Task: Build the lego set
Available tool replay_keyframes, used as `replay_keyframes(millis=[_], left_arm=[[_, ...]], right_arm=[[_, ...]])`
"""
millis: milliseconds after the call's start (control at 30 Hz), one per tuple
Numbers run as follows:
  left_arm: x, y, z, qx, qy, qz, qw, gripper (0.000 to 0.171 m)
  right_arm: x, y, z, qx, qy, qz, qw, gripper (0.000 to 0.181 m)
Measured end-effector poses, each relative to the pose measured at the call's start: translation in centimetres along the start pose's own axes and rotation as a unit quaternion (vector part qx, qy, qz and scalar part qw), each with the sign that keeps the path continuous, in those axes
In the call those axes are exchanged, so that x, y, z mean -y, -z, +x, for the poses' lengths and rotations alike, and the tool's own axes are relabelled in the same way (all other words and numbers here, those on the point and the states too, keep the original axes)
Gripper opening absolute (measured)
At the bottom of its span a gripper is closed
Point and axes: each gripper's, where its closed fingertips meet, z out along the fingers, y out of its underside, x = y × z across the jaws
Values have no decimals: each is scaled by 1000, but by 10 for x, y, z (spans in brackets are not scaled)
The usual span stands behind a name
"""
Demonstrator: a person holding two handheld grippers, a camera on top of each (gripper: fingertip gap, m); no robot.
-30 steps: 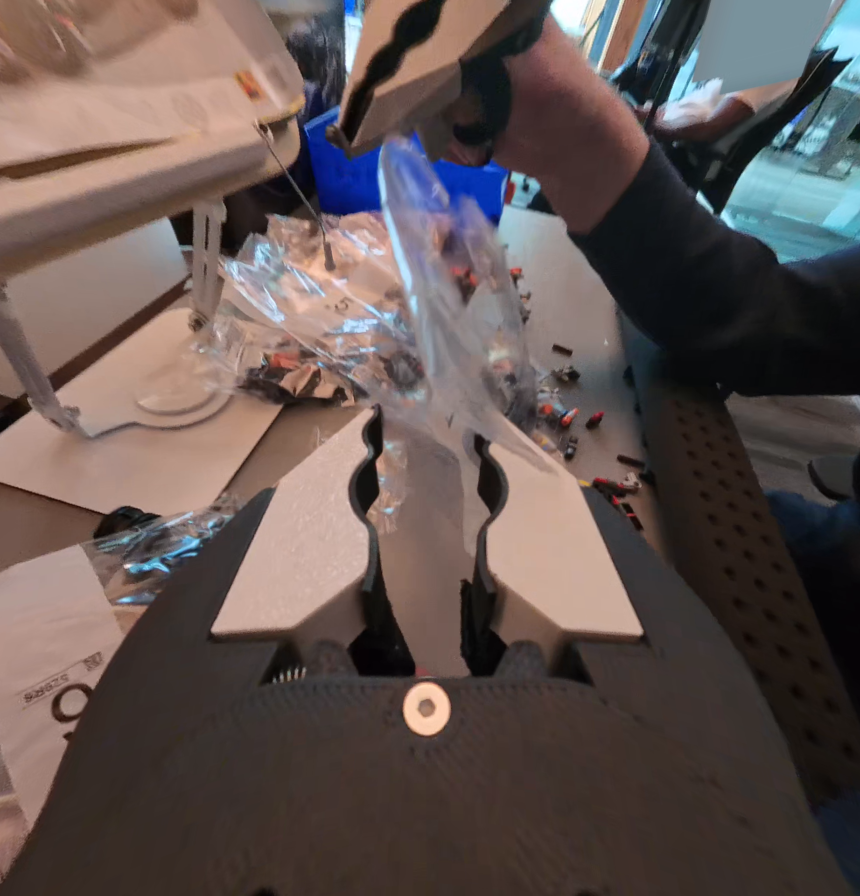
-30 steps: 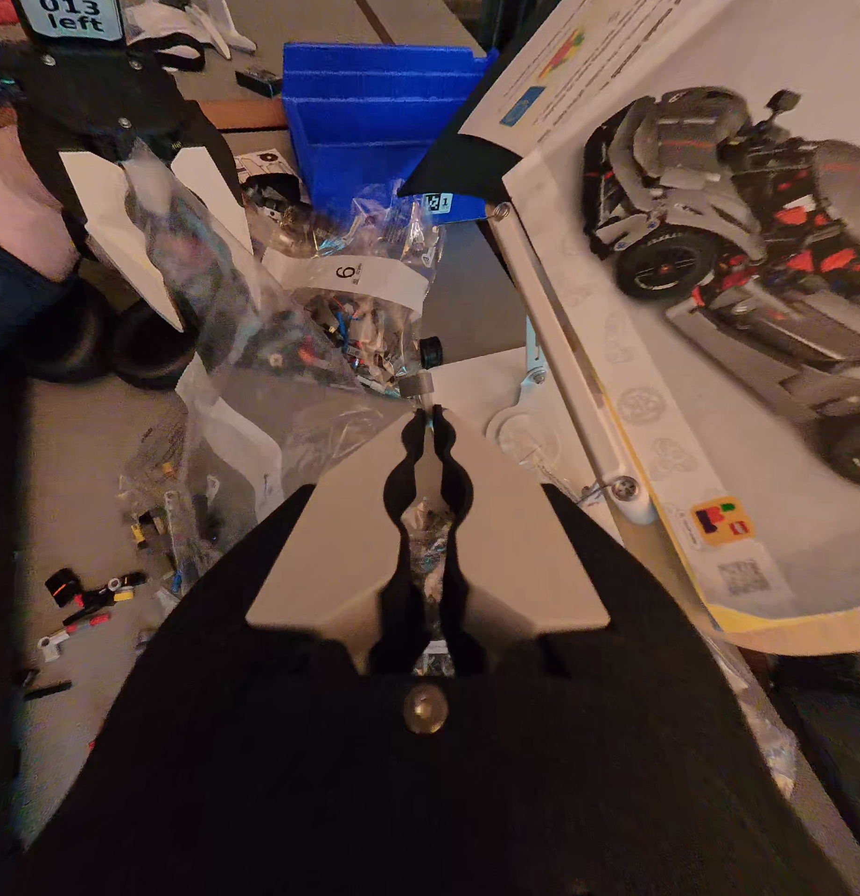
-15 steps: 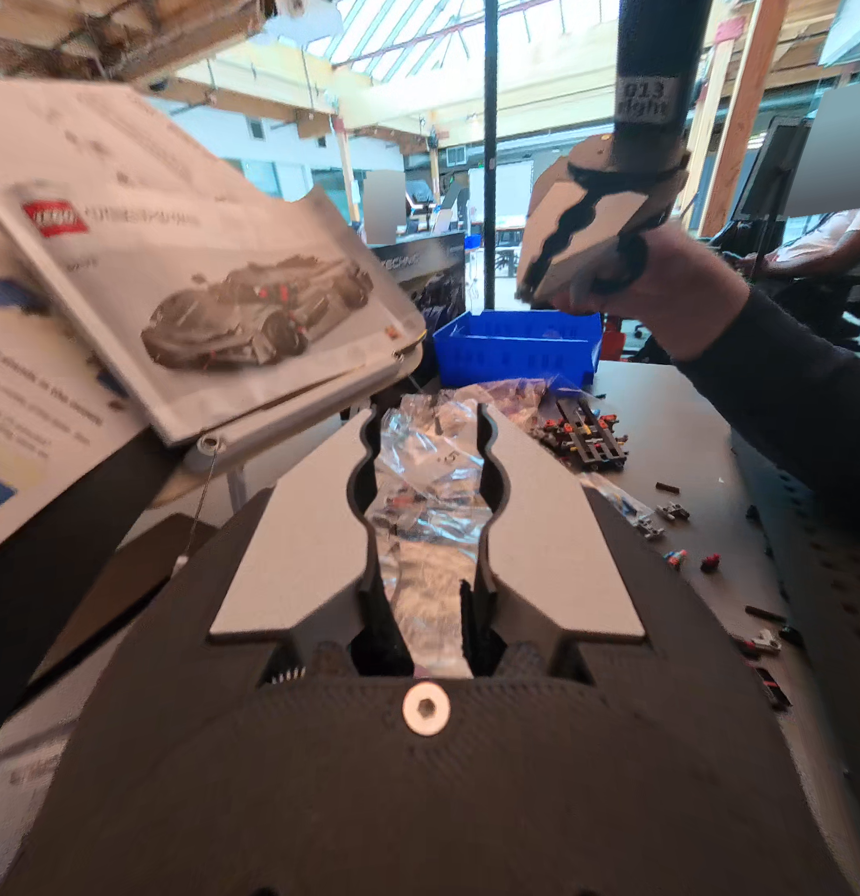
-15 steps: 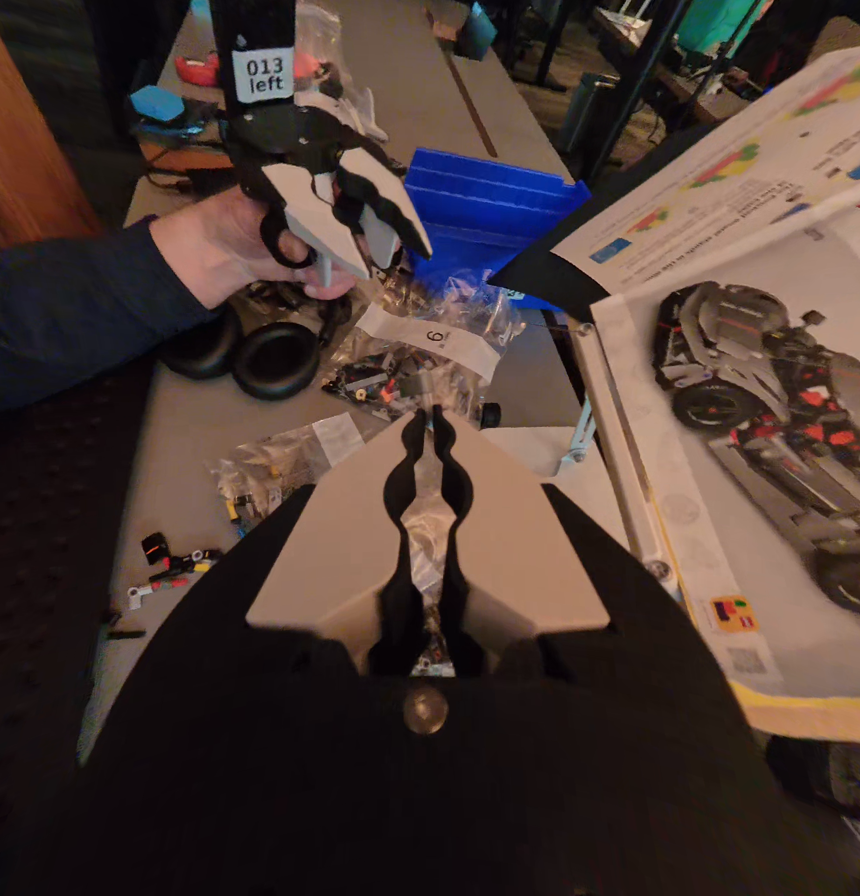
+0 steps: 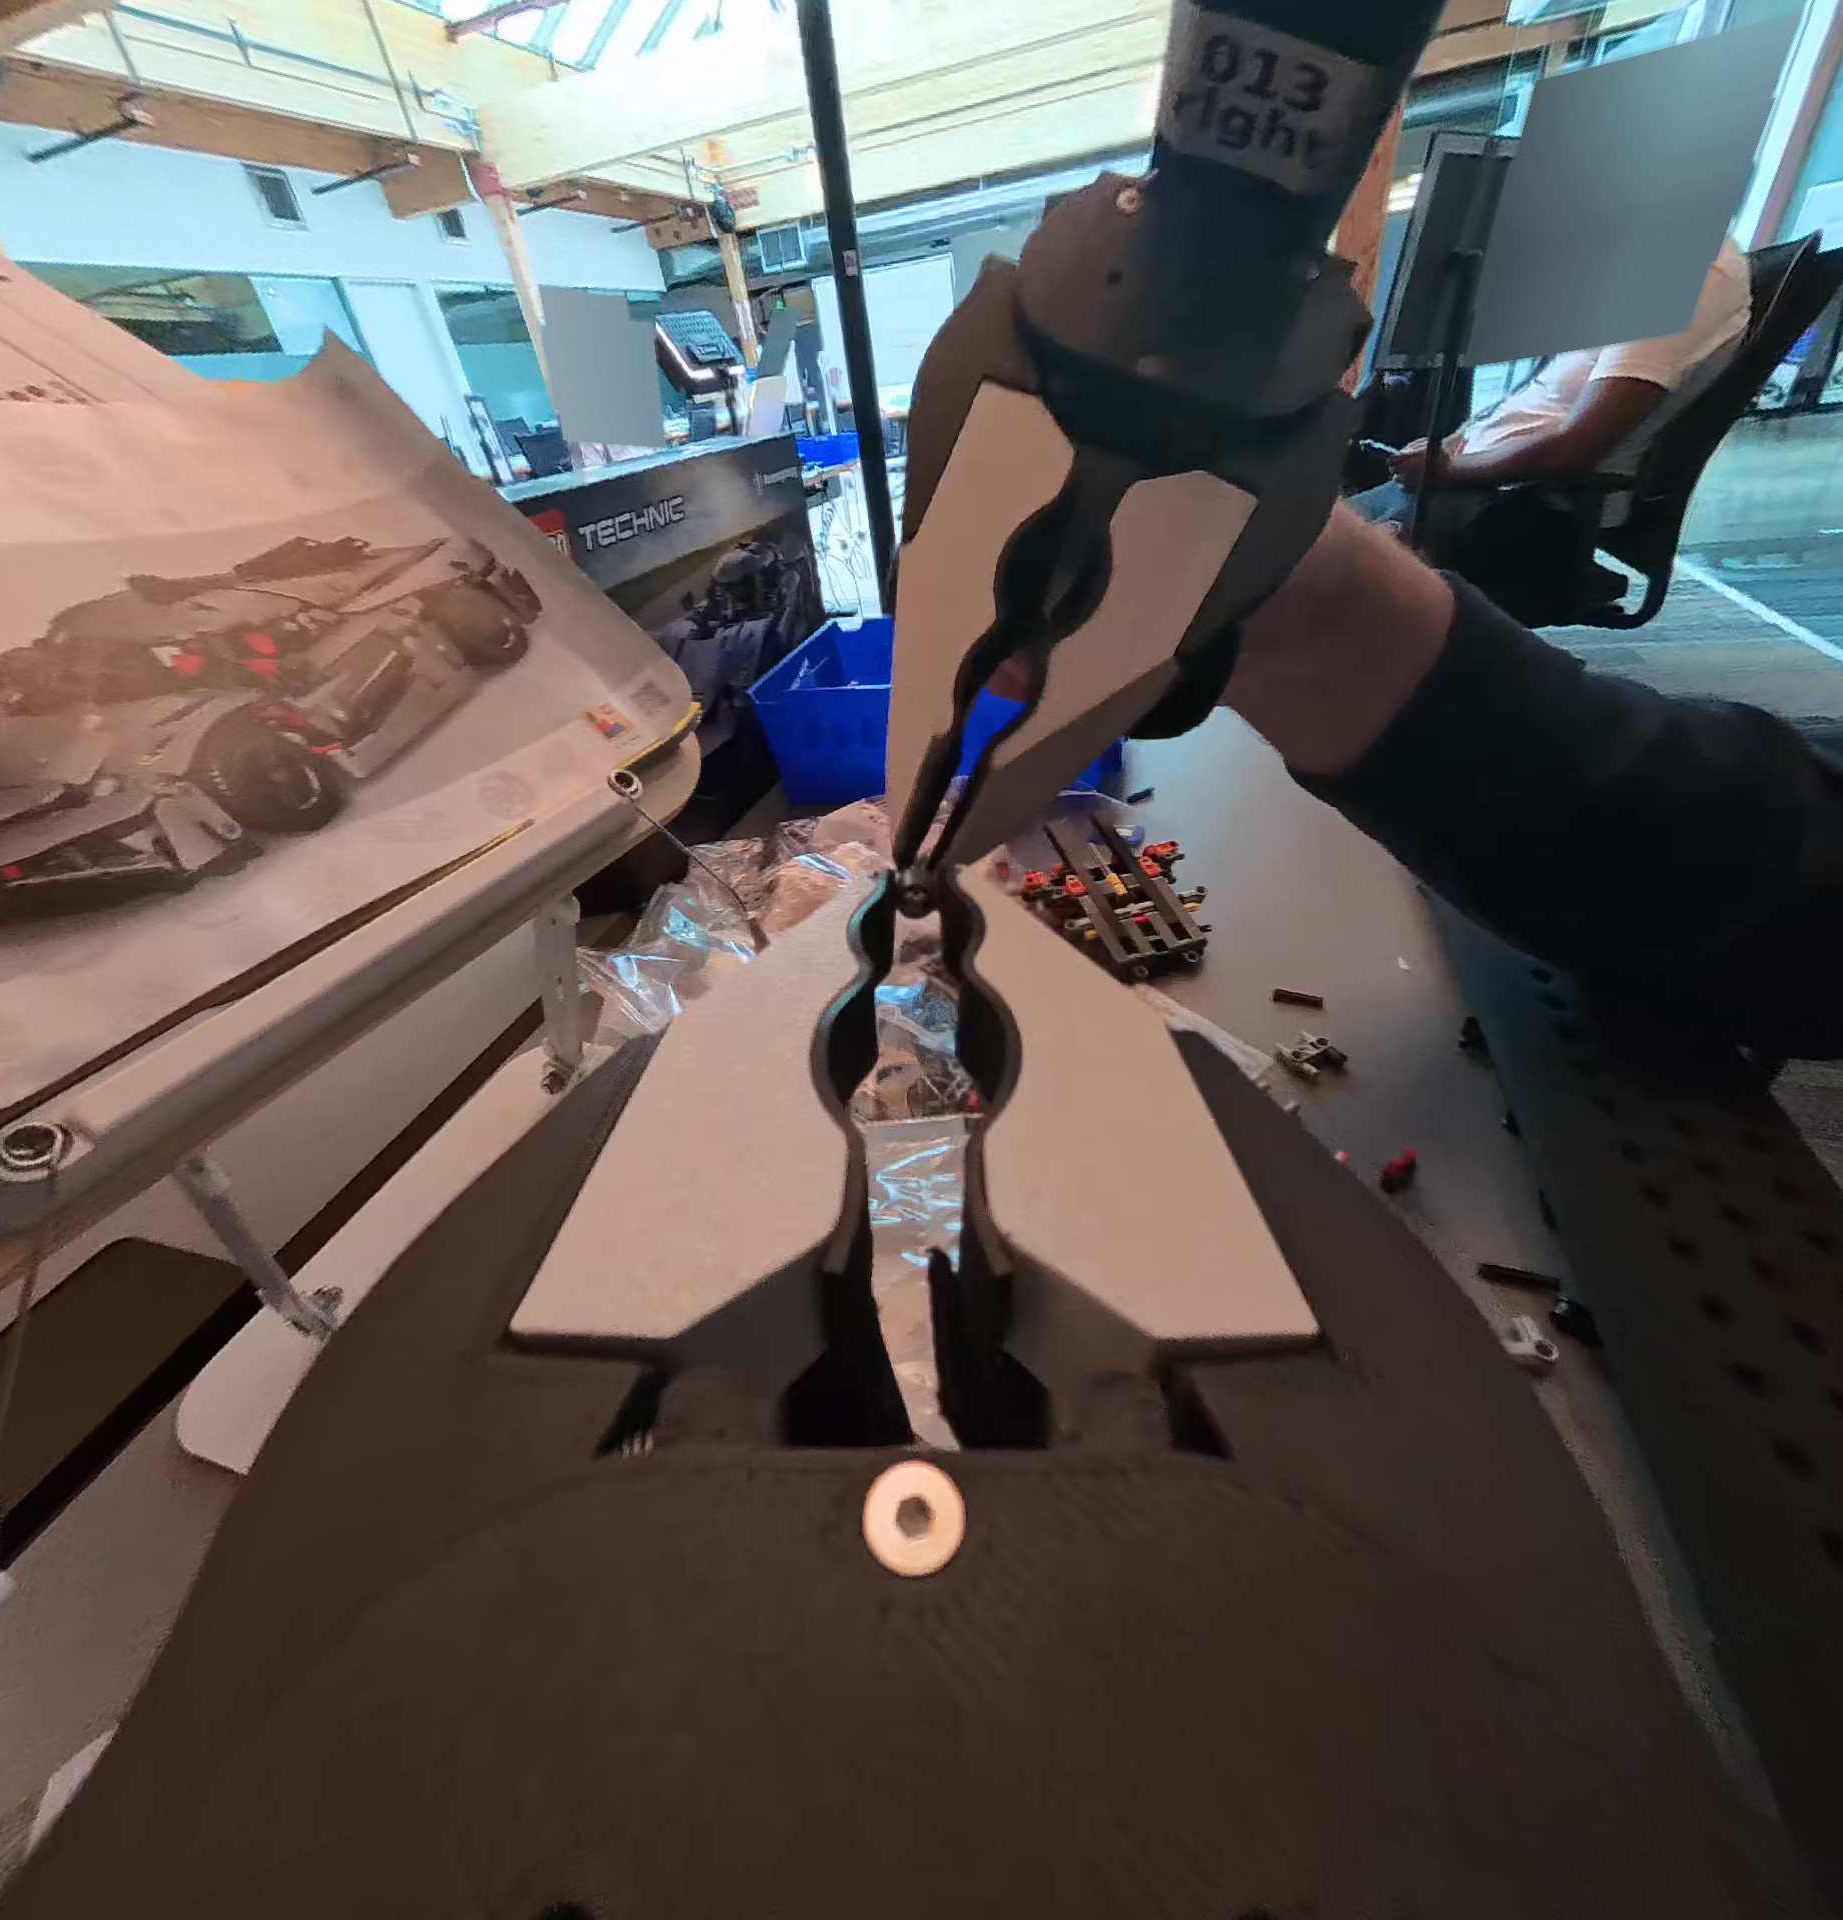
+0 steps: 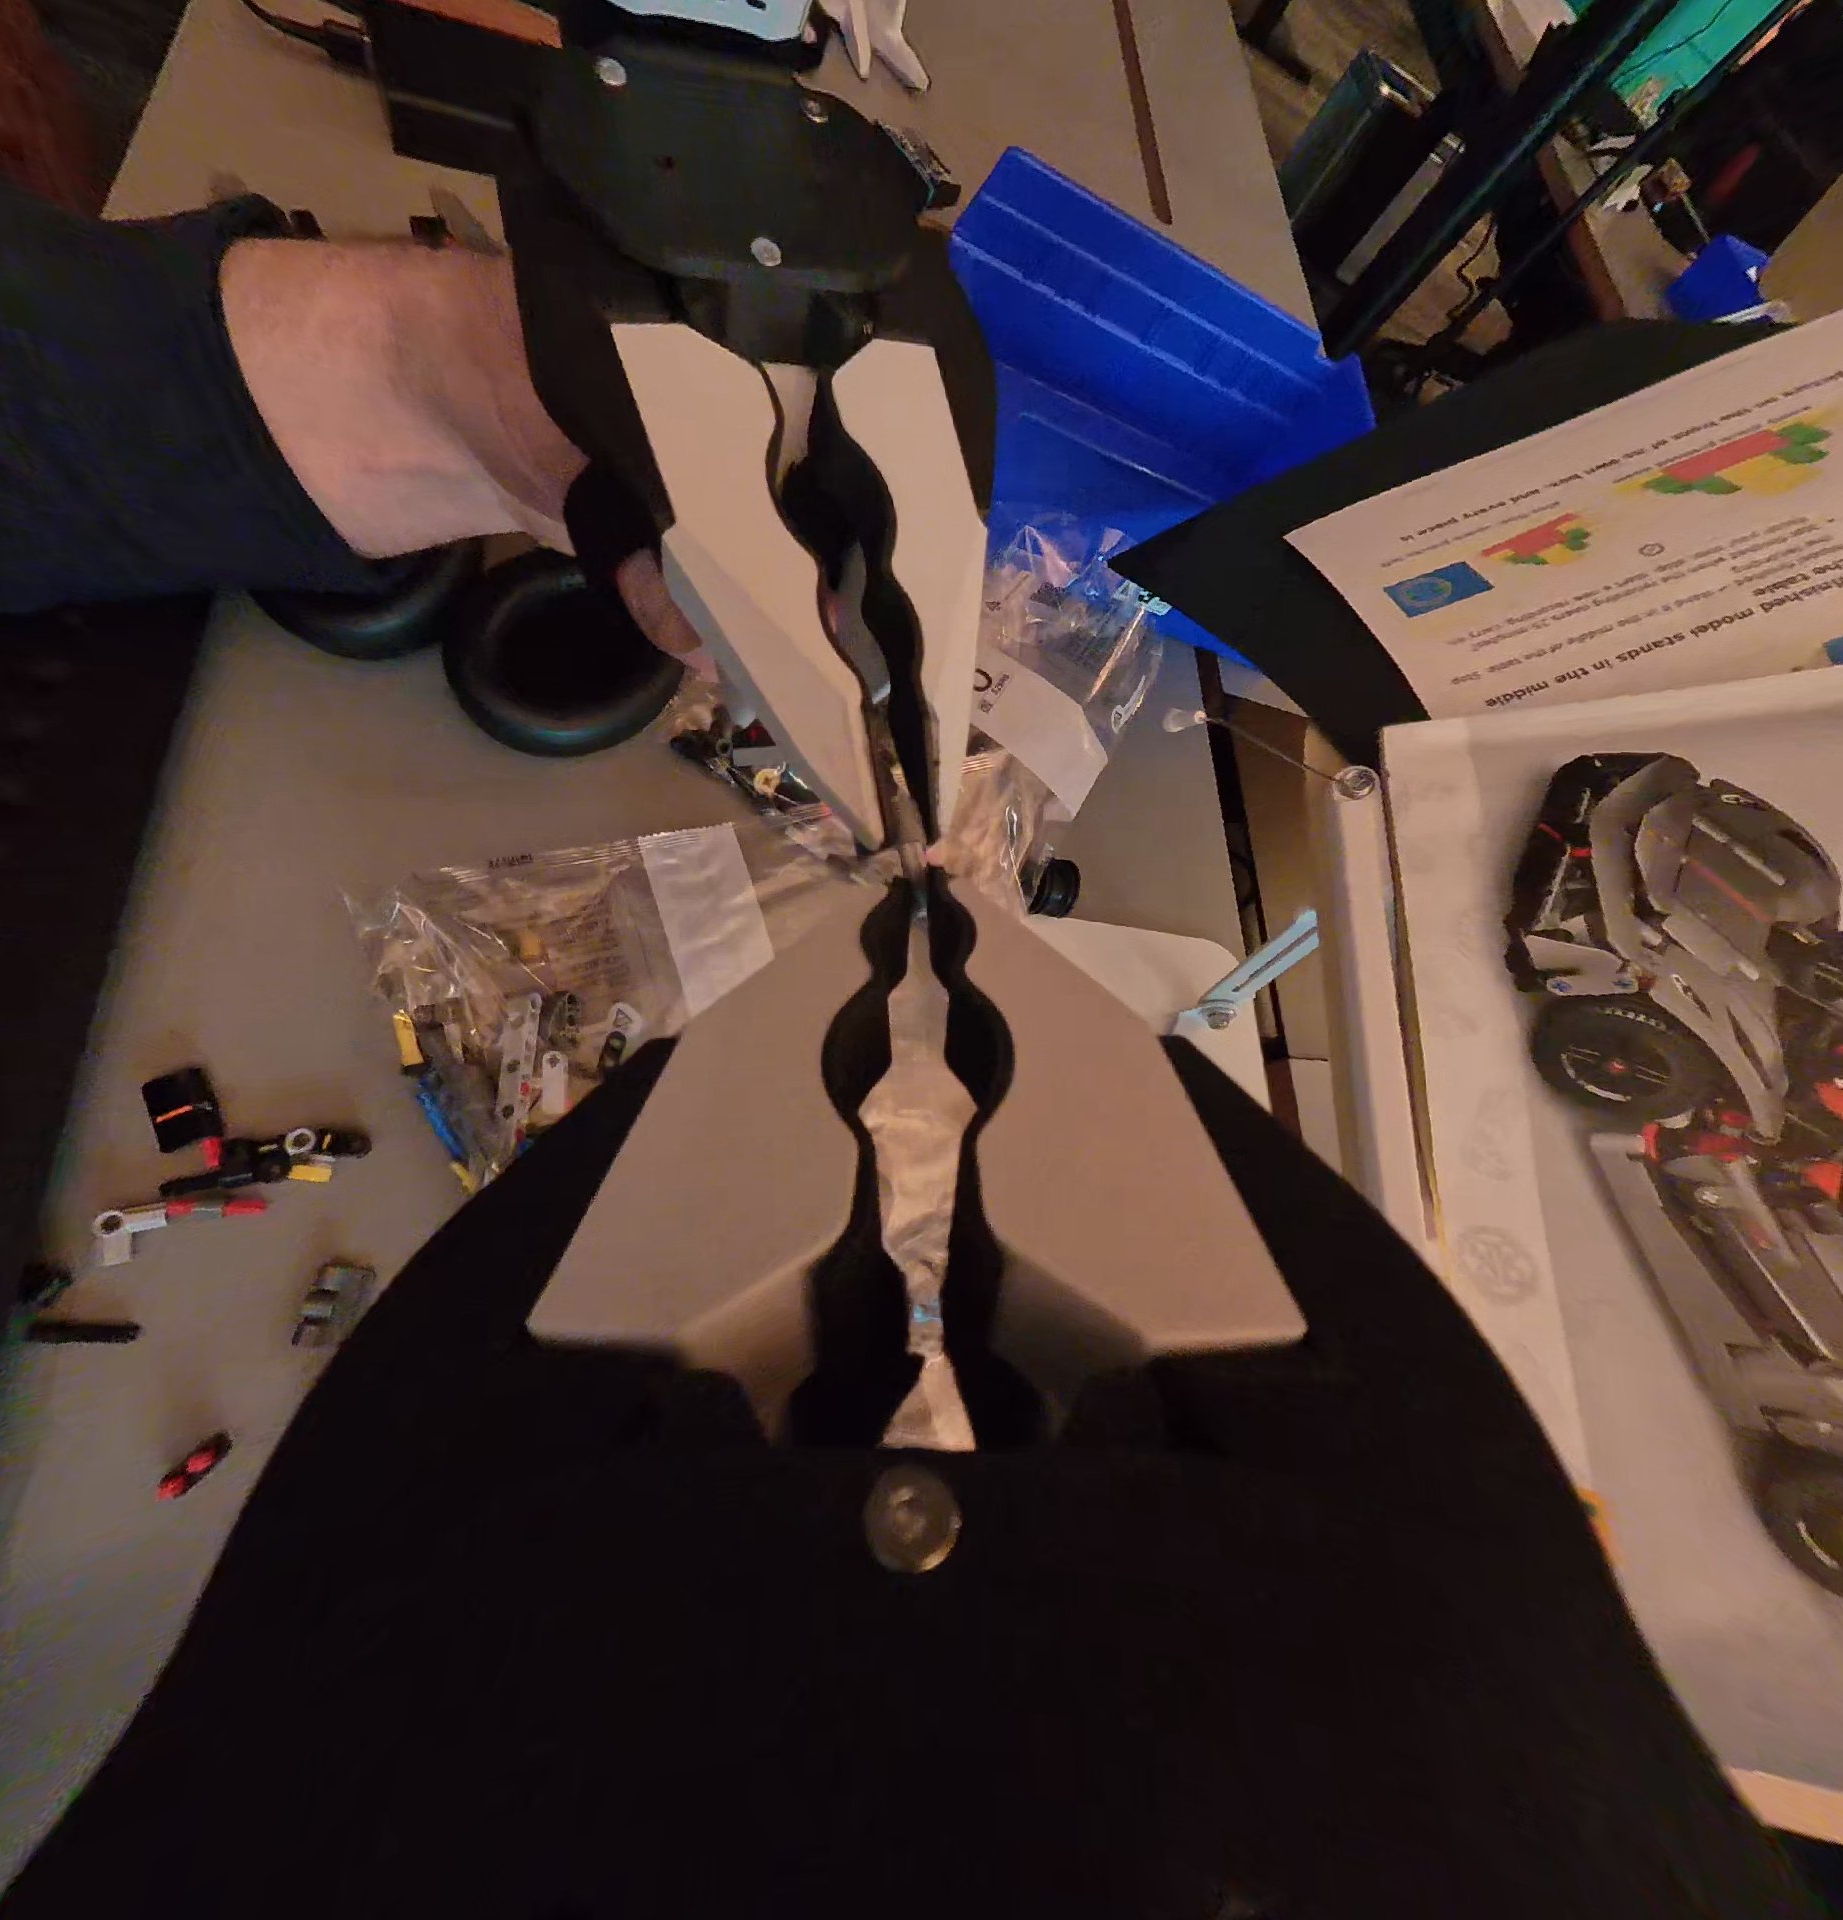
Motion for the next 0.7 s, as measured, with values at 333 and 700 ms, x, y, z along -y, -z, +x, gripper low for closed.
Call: replay_keyframes(millis=[333, 700], left_arm=[[-7, -2, -1, -16, 45, -6, 999, 5], [-13, -3, -8, -38, 112, 14, 993, 5]], right_arm=[[-3, -7, -2, -18, 34, -22, 999, 0], [-10, -16, 0, -36, 60, -36, 997, 1]])
